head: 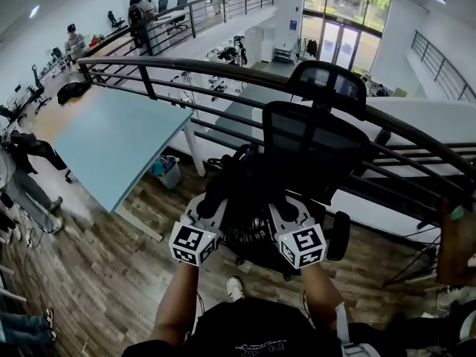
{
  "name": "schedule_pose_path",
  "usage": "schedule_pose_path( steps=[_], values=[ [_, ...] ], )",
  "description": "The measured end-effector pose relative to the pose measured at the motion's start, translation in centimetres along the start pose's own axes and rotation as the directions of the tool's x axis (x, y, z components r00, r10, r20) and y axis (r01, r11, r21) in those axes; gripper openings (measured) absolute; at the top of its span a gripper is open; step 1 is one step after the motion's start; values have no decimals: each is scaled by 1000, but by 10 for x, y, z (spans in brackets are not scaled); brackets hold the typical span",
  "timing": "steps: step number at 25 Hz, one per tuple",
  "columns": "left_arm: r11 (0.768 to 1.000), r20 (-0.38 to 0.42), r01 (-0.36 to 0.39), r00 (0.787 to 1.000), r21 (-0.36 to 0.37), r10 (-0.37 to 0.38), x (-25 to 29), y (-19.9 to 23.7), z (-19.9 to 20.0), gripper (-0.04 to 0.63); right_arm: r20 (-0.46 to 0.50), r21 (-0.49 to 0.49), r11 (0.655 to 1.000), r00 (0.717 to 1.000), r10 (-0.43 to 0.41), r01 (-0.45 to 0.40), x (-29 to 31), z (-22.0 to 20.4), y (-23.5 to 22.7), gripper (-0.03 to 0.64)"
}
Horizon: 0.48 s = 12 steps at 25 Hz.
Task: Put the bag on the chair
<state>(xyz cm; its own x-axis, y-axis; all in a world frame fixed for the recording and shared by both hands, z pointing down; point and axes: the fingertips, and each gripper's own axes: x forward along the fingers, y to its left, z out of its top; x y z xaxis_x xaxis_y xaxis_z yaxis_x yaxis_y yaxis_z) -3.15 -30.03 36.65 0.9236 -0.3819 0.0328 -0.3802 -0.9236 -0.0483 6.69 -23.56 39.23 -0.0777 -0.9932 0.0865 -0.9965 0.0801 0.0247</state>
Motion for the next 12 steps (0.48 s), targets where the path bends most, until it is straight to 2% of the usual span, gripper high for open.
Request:
schedule_pose_path(
  steps=[12],
  values=[
    [982, -1, 189, 982, -16, -189, 86, 17, -5, 32, -33, -1, 983, 983, -182, 182, 29, -2, -58, 24]
  ],
)
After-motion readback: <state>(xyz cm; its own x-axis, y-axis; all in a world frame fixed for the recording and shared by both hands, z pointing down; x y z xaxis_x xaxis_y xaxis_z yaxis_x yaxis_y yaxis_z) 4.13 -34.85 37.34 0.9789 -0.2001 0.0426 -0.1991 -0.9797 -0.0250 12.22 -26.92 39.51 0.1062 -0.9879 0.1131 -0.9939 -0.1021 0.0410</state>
